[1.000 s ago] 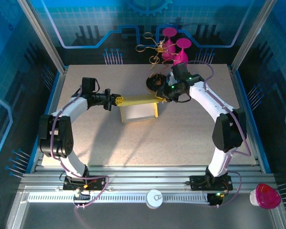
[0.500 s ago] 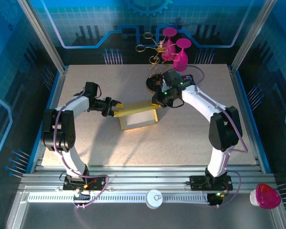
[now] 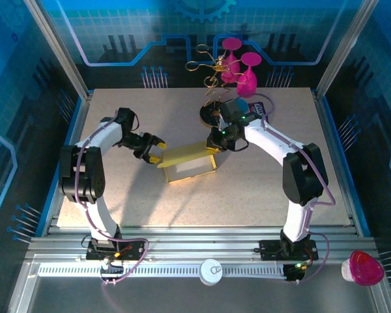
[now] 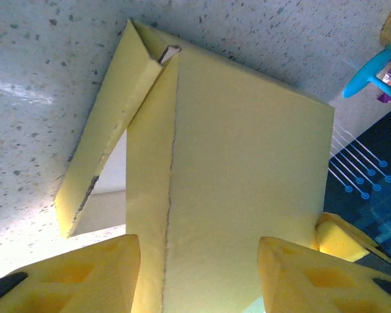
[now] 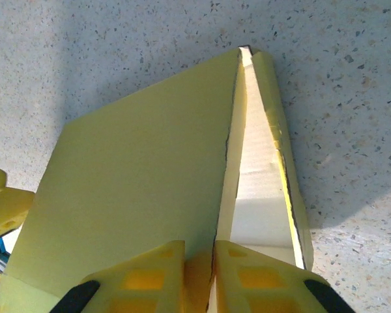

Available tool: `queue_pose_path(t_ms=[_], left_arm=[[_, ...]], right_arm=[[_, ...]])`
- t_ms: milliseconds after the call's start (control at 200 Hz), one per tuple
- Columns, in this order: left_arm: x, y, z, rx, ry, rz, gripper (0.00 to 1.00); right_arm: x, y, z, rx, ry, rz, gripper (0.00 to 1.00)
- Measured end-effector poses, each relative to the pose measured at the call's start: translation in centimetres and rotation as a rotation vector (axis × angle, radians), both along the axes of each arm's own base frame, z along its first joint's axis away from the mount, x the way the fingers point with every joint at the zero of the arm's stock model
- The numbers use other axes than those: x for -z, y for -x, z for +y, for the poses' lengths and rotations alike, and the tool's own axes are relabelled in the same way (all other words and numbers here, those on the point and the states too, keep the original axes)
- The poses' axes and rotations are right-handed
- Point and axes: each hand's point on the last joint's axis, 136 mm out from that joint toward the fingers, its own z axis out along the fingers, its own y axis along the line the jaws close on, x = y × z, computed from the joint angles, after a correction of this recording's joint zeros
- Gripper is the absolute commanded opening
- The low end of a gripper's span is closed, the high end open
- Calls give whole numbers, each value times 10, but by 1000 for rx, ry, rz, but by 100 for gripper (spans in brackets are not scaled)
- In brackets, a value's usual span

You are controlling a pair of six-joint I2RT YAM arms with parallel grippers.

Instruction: Fold the paper box

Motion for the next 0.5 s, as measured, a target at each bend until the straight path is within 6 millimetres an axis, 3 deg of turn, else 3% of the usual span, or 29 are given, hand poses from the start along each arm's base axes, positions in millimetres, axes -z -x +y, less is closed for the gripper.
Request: queue_pose_path(t_ms=[305, 500], left_arm=[[2, 6, 5, 25, -43, 10, 36], [13, 15, 4, 29, -48, 34, 37]], right_arm=[[6, 0, -1, -7, 11, 5, 16], [7, 0, -2, -15, 20, -1, 15]])
